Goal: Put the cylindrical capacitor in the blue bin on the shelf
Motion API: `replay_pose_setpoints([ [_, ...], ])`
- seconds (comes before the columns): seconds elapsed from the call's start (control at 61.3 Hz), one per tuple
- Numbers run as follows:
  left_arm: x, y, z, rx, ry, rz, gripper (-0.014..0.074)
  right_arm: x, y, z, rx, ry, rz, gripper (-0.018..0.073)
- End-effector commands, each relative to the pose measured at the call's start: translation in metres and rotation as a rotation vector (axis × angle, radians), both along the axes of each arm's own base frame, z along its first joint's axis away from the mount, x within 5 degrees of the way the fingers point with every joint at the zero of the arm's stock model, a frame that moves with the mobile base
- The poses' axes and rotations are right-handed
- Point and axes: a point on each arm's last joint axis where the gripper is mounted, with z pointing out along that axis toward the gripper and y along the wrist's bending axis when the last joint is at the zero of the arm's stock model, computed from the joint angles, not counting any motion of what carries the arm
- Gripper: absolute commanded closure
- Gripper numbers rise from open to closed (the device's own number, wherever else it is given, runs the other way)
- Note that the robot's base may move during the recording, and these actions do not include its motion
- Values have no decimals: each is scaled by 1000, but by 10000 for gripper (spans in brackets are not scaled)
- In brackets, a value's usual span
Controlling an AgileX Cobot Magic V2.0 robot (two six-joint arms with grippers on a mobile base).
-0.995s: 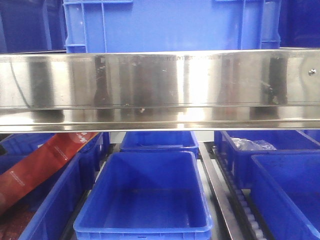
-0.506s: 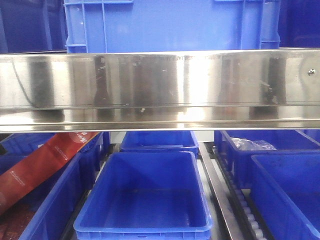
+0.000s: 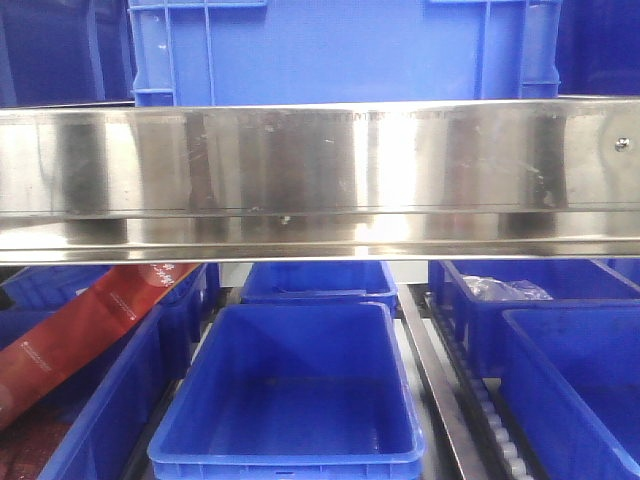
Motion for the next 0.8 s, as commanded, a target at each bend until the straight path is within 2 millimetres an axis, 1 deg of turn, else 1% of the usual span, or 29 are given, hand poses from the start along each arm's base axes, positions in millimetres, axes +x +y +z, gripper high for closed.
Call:
replay_pose_setpoints([
  [0.0,-20,12,-10,-22,-34,9,707,-18,-7,-6,11,-56,1,721],
  [0.082,-40,24,-21,-17,-42,9,707,-33,-13,-21,9,-50,1,721],
  [0.114,-45,28,-27,-14,-36,9,707,-39,-16,-23,13,-60,1,721],
  [0.179,-61,37,-32,-22,-50,9,707,-52,-21,-31,17,-71,1,721],
  [0.277,-79,49,-39,-34,-70,9,707,-67,-27,-33,28,-97,2,721],
  [0.359,-93,57,-38,-57,-106,9,707,-78,-31,-31,35,-115,2,721],
  [0.473,-105,65,-32,-87,-153,10,707,-87,-35,-26,52,-156,2,721],
  [0.587,-113,70,-26,-113,-196,12,707,-91,-37,-23,62,-181,2,721],
  [0.783,-116,72,-24,-119,-205,12,707,-91,-37,-23,62,-181,2,721],
])
